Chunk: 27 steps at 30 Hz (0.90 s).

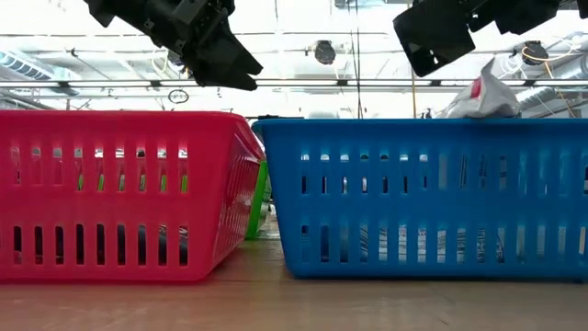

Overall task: Pick & Place Travel size toiletries
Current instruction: Put the blue shave cream into the orange bin

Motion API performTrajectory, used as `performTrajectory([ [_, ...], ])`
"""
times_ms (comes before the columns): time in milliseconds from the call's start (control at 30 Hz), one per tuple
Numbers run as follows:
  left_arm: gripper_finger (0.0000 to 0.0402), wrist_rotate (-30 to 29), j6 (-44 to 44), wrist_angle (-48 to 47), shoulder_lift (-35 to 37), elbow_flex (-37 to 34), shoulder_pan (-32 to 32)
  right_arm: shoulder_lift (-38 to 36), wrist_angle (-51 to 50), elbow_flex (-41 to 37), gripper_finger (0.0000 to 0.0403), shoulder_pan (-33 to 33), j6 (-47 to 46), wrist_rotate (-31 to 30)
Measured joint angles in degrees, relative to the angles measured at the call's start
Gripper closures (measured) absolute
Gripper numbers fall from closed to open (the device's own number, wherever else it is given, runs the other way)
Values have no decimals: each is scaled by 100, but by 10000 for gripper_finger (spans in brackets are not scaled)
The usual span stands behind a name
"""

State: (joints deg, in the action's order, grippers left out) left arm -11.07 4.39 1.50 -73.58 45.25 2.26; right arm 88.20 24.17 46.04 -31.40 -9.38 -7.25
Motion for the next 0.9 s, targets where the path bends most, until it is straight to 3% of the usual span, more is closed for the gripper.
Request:
performTrajectory([
  [133, 111, 0, -1, -2, 0, 0, 0, 0, -1, 0, 206, -4, 1, 54],
  [333, 115, 0, -9, -4, -2, 0, 0, 0, -36, 0, 210, -86, -173, 1086],
  [400, 120, 0, -12, -3, -2, 0, 0, 1, -46, 0, 213, -155, -114, 1174],
  [600, 127, -2, -12, -6, -2, 0, 0, 360, 167, 2, 217, -352, 616, 135],
  [800, 115, -86, 259, -168, -55, 0, 0, 362, 315, 2, 217, -220, 656, 103],
  [900, 109, -676, 610, -275, -195, 0, -38, 149, 225, 0, 221, -181, 713, 105],
])
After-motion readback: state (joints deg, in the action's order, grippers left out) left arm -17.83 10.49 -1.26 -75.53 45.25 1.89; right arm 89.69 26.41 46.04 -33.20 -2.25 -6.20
